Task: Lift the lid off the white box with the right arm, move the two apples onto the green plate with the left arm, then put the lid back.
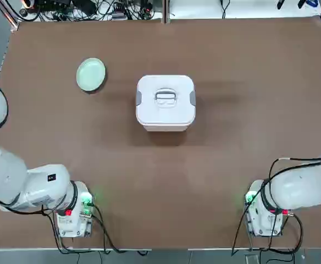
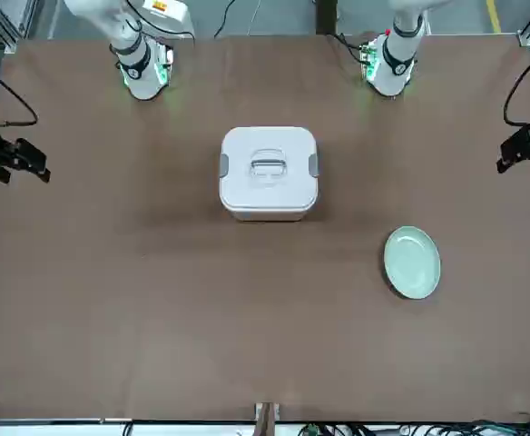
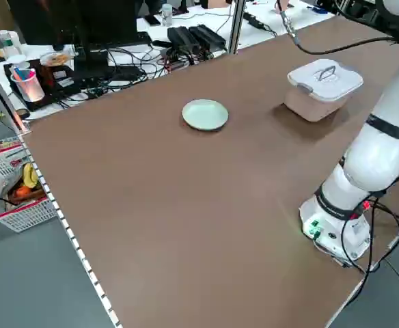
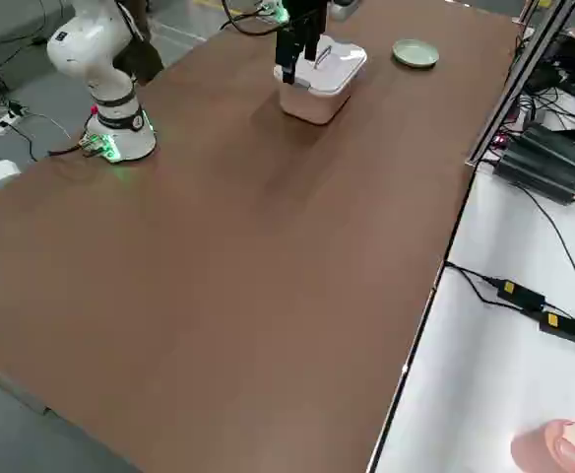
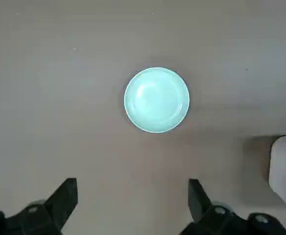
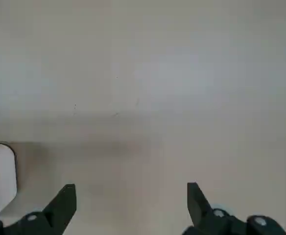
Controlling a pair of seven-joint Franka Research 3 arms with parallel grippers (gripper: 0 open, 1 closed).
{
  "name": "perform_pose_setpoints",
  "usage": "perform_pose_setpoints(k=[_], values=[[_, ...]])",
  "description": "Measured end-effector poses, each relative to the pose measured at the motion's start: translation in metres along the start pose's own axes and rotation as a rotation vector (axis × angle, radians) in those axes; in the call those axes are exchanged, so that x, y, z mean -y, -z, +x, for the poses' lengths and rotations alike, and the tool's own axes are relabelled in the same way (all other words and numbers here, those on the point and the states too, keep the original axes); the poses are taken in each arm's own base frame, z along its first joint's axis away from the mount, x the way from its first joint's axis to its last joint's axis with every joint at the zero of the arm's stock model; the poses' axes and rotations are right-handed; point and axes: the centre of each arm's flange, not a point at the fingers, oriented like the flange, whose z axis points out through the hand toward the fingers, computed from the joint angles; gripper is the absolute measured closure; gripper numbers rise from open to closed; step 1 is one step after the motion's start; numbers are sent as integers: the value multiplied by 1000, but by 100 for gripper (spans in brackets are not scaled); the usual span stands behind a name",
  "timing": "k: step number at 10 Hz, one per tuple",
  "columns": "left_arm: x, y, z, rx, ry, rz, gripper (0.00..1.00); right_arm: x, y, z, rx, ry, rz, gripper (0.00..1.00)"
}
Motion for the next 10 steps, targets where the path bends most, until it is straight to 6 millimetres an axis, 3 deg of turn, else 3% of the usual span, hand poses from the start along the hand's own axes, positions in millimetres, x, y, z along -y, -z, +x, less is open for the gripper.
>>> perform_pose_setpoints(k=[7, 8, 9, 10], values=[[2, 0, 0, -1, 9, 0, 0, 6, -1, -1, 13, 38, 2, 0], [3, 0, 0, -1, 10, 0, 0, 18, -2, -2, 19, 118, 7, 0], [3, 0, 0, -2, 10, 0, 0, 46, -3, -2, 22, 234, 23, 0], [4, 1, 0, -2, 12, 0, 0, 87, -5, -5, 23, 377, 53, 0]])
